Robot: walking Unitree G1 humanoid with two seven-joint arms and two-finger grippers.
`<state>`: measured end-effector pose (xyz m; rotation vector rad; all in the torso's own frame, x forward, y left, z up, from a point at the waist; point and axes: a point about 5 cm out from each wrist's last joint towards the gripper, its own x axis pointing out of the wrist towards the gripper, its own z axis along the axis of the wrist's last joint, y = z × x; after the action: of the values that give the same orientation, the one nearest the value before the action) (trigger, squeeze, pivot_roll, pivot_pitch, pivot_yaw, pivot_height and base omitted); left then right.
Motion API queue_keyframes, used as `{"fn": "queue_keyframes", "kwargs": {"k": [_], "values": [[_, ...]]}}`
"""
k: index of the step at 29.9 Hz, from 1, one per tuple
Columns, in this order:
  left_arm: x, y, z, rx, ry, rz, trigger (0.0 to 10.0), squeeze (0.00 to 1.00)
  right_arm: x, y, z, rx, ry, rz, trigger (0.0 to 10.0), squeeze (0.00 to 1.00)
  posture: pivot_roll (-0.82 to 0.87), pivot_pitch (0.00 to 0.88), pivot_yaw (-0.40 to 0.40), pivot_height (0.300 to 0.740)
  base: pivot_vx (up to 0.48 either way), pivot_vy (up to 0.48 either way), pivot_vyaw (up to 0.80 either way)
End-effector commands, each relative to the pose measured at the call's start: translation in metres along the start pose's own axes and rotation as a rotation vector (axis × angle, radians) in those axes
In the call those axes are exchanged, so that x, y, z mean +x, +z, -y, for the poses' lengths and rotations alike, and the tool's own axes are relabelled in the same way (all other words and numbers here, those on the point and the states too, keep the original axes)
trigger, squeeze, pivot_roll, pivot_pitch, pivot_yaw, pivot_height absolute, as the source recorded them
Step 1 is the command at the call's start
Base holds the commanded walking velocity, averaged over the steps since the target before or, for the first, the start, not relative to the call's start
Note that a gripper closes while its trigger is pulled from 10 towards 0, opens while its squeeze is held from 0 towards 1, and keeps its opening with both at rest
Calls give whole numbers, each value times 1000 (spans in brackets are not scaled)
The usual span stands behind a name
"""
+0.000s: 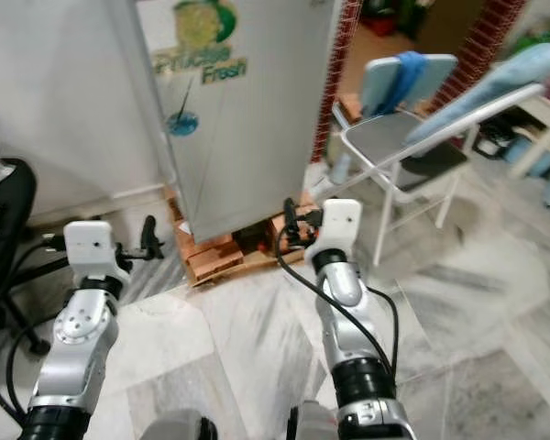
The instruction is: Restocking fridge
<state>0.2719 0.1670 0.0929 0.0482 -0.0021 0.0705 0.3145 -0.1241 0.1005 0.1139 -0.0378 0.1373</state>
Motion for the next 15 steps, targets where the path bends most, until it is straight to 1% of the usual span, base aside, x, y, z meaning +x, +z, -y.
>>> {"fn": "queue_keyframes", "kwargs": {"k": [1, 3, 5, 6, 8, 11, 14, 15], "values": [[1, 0, 6, 1, -20, 0, 10000, 0, -2, 0, 12, -10, -35, -5, 10000, 0, 103, 58, 4, 740, 0, 480, -800], [0, 2, 6, 13, -55, 33, 10000, 0, -1, 0, 13, -14, -35, -2, 10000, 0, 105, 56, 1, 740, 0, 465, -800], [0, 3, 6, 11, -64, 44, 10000, 0, -1, 1, 13, -15, -35, -1, 10000, 0, 105, 56, 1, 740, 0, 450, -800], [0, 5, 4, 30, -56, 55, 10000, 0, 0, 1, 13, -15, -35, -1, 10000, 0, 105, 55, 0, 740, 356, 322, -800], [2, 7, 4, 9, -33, 41, 10000, 0, 1, 2, 14, -13, -39, 0, 10000, 0, 107, 51, -3, 740, 354, 322, -800], [4, 8, 6, 1, -34, 34, 10000, 0, 2, 2, 14, -12, -41, -1, 10000, 0, 109, 47, -6, 740, 334, 344, -598], [5, 5, 7, 0, -31, 24, 10000, 0, 3, 2, 15, -12, -42, 0, 10000, 0, 108, 43, -7, 740, 256, 406, 0], [3, 4, 8, 11, -50, 34, 10000, 0, 4, 3, 15, -16, -46, 6, 10000, 0, 108, 42, -8, 740, 240, 416, 0]]}}
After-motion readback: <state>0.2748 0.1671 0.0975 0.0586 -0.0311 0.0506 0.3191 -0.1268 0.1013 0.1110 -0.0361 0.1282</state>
